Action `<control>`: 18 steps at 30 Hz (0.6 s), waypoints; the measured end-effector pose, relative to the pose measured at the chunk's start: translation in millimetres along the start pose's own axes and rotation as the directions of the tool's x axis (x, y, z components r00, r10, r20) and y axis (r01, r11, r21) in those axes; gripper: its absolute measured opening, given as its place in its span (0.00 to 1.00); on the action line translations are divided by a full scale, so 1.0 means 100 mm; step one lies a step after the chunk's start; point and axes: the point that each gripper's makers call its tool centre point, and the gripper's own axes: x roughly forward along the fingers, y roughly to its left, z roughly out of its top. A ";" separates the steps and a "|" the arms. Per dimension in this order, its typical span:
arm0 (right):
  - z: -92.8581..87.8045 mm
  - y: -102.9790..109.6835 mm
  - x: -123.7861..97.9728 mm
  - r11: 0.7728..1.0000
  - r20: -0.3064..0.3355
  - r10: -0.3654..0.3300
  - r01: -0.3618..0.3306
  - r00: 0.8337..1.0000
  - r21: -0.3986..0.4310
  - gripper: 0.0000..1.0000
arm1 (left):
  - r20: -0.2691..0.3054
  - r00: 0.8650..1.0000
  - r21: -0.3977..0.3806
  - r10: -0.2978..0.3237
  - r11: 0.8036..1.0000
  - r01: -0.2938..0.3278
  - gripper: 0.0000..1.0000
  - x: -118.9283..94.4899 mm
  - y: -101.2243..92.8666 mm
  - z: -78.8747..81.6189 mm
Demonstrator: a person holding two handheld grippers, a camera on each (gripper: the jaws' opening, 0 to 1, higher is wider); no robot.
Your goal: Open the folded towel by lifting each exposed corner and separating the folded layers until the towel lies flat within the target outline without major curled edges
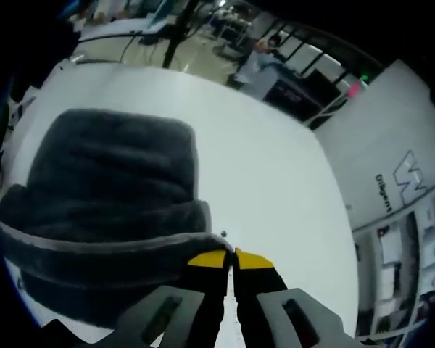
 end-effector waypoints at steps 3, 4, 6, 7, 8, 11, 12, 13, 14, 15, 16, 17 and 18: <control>-0.13 0.01 -0.05 1.000 -0.006 -0.007 0.007 1.000 0.005 0.00 | -0.002 1.000 -0.002 -0.003 1.000 0.003 0.01 0.04 -0.01 -0.05; -0.15 0.00 -0.05 1.000 -0.007 -0.008 0.008 1.000 0.006 0.00 | -0.003 1.000 -0.002 -0.004 1.000 0.004 0.01 0.05 -0.02 -0.06; -0.22 -0.01 -0.07 1.000 -0.012 -0.012 0.012 1.000 0.010 0.00 | -0.008 1.000 0.001 -0.009 1.000 0.009 0.01 0.09 -0.05 -0.08; -0.25 -0.01 -0.08 1.000 -0.013 -0.014 0.014 1.000 0.012 0.00 | -0.009 1.000 0.004 -0.011 1.000 0.011 0.01 0.09 -0.07 -0.10; -0.28 -0.02 -0.09 1.000 -0.015 -0.018 0.018 1.000 0.011 0.00 | -0.013 1.000 0.006 -0.011 1.000 0.011 0.01 0.10 -0.07 -0.11; -0.33 -0.06 -0.13 0.999 -0.015 -0.029 0.029 0.999 0.015 0.00 | -0.019 1.000 0.009 -0.015 1.000 0.015 0.01 0.14 -0.10 -0.14; -0.35 -0.07 -0.15 0.999 -0.013 -0.032 0.032 0.999 0.019 0.00 | -0.023 1.000 0.010 -0.018 1.000 0.019 0.01 0.16 -0.12 -0.15; -0.38 -0.08 -0.16 0.999 -0.013 -0.035 0.036 0.999 0.023 0.00 | -0.026 0.999 0.013 -0.021 1.000 0.022 0.01 0.18 -0.13 -0.16; -0.42 -0.07 -0.19 0.999 -0.011 -0.038 0.039 0.999 0.031 0.00 | -0.027 0.999 0.014 -0.024 1.000 0.024 0.01 0.19 -0.15 -0.17; -0.44 -0.07 -0.21 0.998 -0.009 -0.039 0.039 0.999 0.042 0.00 | -0.032 0.999 0.016 -0.029 0.999 0.030 0.01 0.21 -0.16 -0.18; -0.48 -0.07 -0.22 0.998 -0.009 -0.039 0.040 0.999 0.047 0.00 | -0.037 0.999 0.015 -0.035 0.999 0.035 0.01 0.23 -0.19 -0.20; -0.51 -0.07 -0.23 0.998 -0.011 -0.041 0.042 0.999 0.050 0.00 | -0.041 0.998 0.014 -0.038 0.999 0.039 0.01 0.25 -0.20 -0.22; -0.55 -0.07 -0.24 0.998 -0.014 -0.043 0.044 0.999 0.054 0.00 | -0.046 0.998 0.013 -0.042 0.999 0.042 0.01 0.28 -0.21 -0.24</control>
